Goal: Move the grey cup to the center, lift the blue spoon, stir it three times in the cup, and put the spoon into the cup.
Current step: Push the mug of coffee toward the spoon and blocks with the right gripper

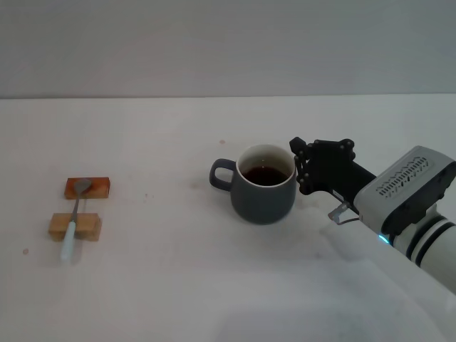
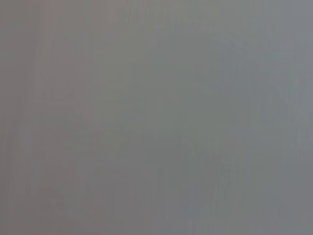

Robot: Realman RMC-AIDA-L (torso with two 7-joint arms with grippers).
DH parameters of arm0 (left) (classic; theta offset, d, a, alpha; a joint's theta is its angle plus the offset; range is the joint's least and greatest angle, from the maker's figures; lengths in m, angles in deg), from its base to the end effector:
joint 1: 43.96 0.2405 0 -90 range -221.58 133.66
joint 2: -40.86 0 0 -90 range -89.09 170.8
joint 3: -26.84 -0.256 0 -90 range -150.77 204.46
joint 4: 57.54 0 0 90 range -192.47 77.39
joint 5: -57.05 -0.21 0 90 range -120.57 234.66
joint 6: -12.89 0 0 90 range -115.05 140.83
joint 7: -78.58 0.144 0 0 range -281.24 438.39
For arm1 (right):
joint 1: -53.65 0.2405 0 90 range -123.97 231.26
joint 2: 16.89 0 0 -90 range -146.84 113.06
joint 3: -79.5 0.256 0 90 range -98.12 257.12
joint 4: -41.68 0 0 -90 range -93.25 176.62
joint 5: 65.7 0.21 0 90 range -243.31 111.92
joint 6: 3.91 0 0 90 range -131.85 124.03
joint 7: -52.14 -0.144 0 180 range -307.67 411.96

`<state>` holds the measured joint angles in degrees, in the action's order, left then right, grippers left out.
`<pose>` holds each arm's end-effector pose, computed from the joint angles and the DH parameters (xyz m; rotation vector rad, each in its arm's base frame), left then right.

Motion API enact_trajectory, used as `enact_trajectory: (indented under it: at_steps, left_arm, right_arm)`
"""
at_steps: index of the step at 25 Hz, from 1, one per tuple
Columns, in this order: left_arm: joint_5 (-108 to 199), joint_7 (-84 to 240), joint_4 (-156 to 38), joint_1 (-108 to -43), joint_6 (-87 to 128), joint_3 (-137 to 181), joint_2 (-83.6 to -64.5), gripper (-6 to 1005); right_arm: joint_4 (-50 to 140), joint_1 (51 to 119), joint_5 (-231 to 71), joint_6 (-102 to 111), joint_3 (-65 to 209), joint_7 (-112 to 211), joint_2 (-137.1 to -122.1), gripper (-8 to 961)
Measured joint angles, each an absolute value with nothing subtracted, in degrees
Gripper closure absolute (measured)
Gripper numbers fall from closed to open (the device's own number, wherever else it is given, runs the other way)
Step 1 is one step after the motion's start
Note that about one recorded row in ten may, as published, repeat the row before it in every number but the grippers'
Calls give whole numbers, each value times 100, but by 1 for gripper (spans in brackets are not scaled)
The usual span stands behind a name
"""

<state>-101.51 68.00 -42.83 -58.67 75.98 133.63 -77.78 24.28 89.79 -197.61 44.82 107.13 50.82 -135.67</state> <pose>-0.4215 0.2802 0.0912 -0.9555 -0.6965 -0.6031 0.2453 0.3595 -0.1041 -2.1564 0.2893 0.5334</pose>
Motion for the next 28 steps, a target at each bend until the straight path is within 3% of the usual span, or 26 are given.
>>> enact_trajectory:
  at_steps: [28]
  left_arm:
    - [-10162,6803,-4212,-5846,7704,13228,-7762,197]
  right_arm:
    - [2323,8860,-19992,3736,10971,4864,-13616,952]
